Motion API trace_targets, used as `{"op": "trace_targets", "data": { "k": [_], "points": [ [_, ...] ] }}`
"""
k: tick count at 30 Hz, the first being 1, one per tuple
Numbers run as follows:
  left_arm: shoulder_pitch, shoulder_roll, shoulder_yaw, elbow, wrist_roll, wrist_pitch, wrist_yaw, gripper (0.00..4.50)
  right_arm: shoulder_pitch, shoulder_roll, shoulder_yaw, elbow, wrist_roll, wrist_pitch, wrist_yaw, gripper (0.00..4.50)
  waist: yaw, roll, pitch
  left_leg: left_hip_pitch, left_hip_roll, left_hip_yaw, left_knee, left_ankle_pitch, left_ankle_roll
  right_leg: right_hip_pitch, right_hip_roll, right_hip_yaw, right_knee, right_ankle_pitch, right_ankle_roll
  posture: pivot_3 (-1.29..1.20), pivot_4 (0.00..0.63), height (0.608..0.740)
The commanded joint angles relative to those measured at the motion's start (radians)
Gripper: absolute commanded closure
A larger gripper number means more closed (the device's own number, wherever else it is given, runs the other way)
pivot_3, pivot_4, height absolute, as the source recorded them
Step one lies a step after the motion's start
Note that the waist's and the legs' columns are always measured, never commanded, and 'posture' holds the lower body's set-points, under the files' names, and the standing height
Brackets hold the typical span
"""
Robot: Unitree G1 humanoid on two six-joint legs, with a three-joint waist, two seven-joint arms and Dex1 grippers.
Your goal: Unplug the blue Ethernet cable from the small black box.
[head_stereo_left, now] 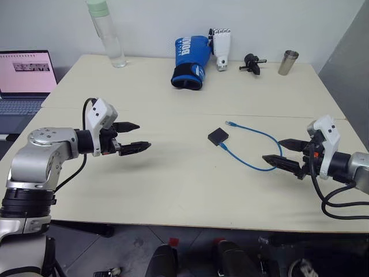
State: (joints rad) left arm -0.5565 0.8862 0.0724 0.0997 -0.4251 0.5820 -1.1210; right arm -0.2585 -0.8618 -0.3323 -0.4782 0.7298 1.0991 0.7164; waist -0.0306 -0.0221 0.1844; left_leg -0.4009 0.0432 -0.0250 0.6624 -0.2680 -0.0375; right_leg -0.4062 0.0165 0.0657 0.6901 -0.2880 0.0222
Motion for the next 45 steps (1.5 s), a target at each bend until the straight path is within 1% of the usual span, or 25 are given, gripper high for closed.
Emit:
{"op": "trace_targets", "data": {
  "k": [1, 5, 9, 18, 21, 24, 27, 29, 31, 36, 42, 45],
  "points": [
    [-0.044, -0.001, 0.022, 0.007, -0.018, 0.012, -0.004, 0.00, -0.012, -0.023, -0.025, -0.030, 0.019, -0.001, -0.011, 0.05, 0.000, 0.000, 0.000, 0.000, 0.000, 0.000, 0.000, 0.000, 0.000, 0.000, 0.000, 0.000, 0.000, 0.000, 0.000, 0.00, 0.150, 0.740],
    [-0.051, 0.001, 0.004, 0.010, 0.005, -0.024, -0.014, 0.00, -0.014, -0.024, -0.024, -0.024, 0.021, 0.005, -0.023, 0.05, 0.000, 0.000, 0.000, 0.000, 0.000, 0.000, 0.000, 0.000, 0.000, 0.000, 0.000, 0.000, 0.000, 0.000, 0.000, 0.00, 0.150, 0.740],
    [-0.060, -0.011, 0.007, 0.019, 0.003, -0.025, -0.013, 0.00, -0.012, -0.013, -0.012, -0.026, 0.025, 0.009, -0.040, 0.05, 0.000, 0.000, 0.000, 0.000, 0.000, 0.000, 0.000, 0.000, 0.000, 0.000, 0.000, 0.000, 0.000, 0.000, 0.000, 0.00, 0.150, 0.740],
    [-0.092, -0.010, -0.025, 0.052, 0.013, -0.031, -0.058, 0.00, -0.056, 0.002, 0.027, -0.004, 0.025, 0.022, -0.079, 0.05, 0.000, 0.000, 0.000, 0.000, 0.000, 0.000, 0.000, 0.000, 0.000, 0.000, 0.000, 0.000, 0.001, 0.000, 0.000, 0.00, 0.150, 0.740],
    [-0.099, -0.014, -0.032, 0.058, 0.015, -0.034, -0.069, 0.00, -0.073, 0.035, 0.076, -0.008, 0.010, 0.019, -0.115, 0.05, 0.000, 0.000, 0.000, 0.000, 0.000, 0.000, 0.000, 0.000, 0.000, 0.000, 0.000, 0.000, 0.000, 0.000, 0.000, 0.00, 0.150, 0.740],
    [-0.085, -0.029, -0.056, 0.045, 0.027, -0.049, -0.073, 0.00, -0.124, 0.117, 0.198, 0.027, -0.043, -0.028, -0.150, 0.05, -0.001, 0.000, 0.000, 0.000, 0.000, 0.000, 0.000, 0.000, 0.000, 0.000, 0.000, 0.000, 0.001, 0.000, 0.000, 0.00, 0.150, 0.740],
    [-0.075, -0.052, -0.073, 0.023, 0.032, -0.062, -0.073, 0.00, -0.169, 0.176, 0.314, 0.104, -0.134, -0.101, -0.163, 0.05, -0.002, 0.000, 0.000, 0.001, 0.000, 0.001, 0.001, 0.000, 0.000, -0.001, 0.000, 0.001, 0.003, 0.000, 0.000, 0.00, 0.150, 0.740],
    [-0.063, -0.064, -0.086, -0.005, 0.033, -0.069, -0.078, 0.00, -0.212, 0.207, 0.399, 0.208, -0.223, -0.180, -0.165, 0.05, -0.002, 0.000, 0.000, 0.000, 0.000, 0.001, 0.001, 0.000, 0.000, -0.001, 0.000, 0.001, 0.003, 0.000, 0.000, 0.00, 0.150, 0.740],
    [-0.050, -0.074, -0.097, -0.024, 0.042, -0.077, -0.069, 0.00, -0.258, 0.240, 0.458, 0.321, -0.303, -0.250, -0.172, 0.05, -0.002, 0.000, 0.000, 0.000, 0.000, 0.001, 0.001, 0.000, 0.000, -0.001, 0.000, 0.001, 0.003, 0.000, 0.000, 0.00, 0.150, 0.740],
    [-0.015, -0.082, -0.093, -0.080, 0.036, -0.059, -0.050, 0.00, -0.354, 0.325, 0.507, 0.515, -0.389, -0.350, -0.155, 0.05, -0.002, 0.000, 0.000, 0.000, 0.000, 0.001, 0.001, 0.000, 0.000, -0.002, 0.000, 0.001, 0.004, 0.000, 0.000, 0.00, 0.150, 0.740],
    [0.003, -0.082, -0.083, -0.106, 0.036, -0.052, -0.027, 0.00, -0.458, 0.435, 0.553, 0.780, -0.486, -0.488, -0.123, 0.05, -0.003, 0.000, 0.000, 0.000, 0.000, 0.001, 0.001, 0.000, 0.000, -0.003, 0.000, 0.001, 0.006, 0.000, 0.000, 0.00, 0.150, 0.740],
    [0.017, -0.074, -0.069, -0.123, 0.031, -0.043, -0.015, 0.00, -0.477, 0.461, 0.565, 0.825, -0.514, -0.517, -0.095, 0.05, -0.003, 0.000, 0.000, 0.000, 0.000, 0.001, 0.001, 0.000, 0.000, -0.003, 0.000, 0.001, 0.007, 0.000, -0.001, 0.00, 0.150, 0.740]
  ]
}}
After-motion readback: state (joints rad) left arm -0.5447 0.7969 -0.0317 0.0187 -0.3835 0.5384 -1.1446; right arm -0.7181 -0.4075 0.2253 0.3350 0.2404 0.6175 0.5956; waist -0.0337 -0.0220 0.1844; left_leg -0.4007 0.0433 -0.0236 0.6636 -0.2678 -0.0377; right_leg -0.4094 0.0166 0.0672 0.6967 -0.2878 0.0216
